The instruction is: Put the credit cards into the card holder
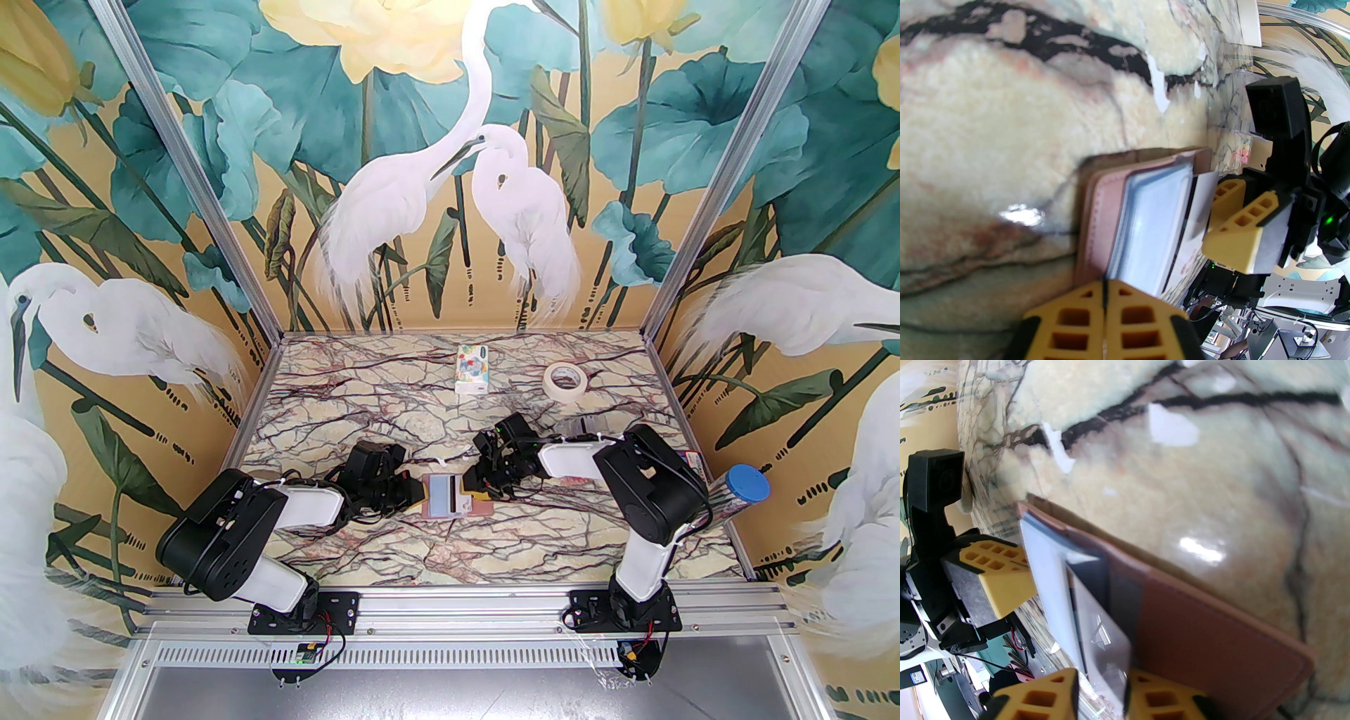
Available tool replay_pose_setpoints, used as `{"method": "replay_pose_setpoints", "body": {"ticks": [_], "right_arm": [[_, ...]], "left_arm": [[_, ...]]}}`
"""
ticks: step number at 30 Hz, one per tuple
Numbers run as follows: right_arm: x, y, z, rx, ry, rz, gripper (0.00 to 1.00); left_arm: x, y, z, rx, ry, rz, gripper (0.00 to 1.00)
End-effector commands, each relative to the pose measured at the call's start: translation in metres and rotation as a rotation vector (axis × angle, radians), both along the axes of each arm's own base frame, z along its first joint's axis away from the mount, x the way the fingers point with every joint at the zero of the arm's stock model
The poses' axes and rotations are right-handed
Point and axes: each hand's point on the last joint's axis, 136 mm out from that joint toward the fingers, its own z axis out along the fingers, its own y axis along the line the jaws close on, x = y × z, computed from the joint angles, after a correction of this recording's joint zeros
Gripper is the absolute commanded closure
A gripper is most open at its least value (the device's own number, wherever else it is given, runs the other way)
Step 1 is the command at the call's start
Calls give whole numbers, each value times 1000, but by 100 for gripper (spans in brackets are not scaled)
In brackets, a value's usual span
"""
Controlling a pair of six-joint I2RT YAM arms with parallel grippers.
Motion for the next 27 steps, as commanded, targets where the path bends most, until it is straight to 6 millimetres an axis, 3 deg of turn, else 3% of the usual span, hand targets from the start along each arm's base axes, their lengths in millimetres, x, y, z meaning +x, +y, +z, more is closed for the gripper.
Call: {"method": "replay_pose_setpoints", "body": {"ticks": [1,6,10,27], "right_arm": [[-3,-13,-11,-103,-1,-9,59],[4,-20,-3,-177,-51,-16,47],[4,-18,1,-221,-69,-19,44],[8,-5,-4,-292,-61,-15,64]], "left_arm": [[-29,25,-46,176,132,22,96],[-29,25,-45,177,130,22,96],[-29,25,-45,178,131,22,96],[-27,24,-44,176,127,18,96]]}}
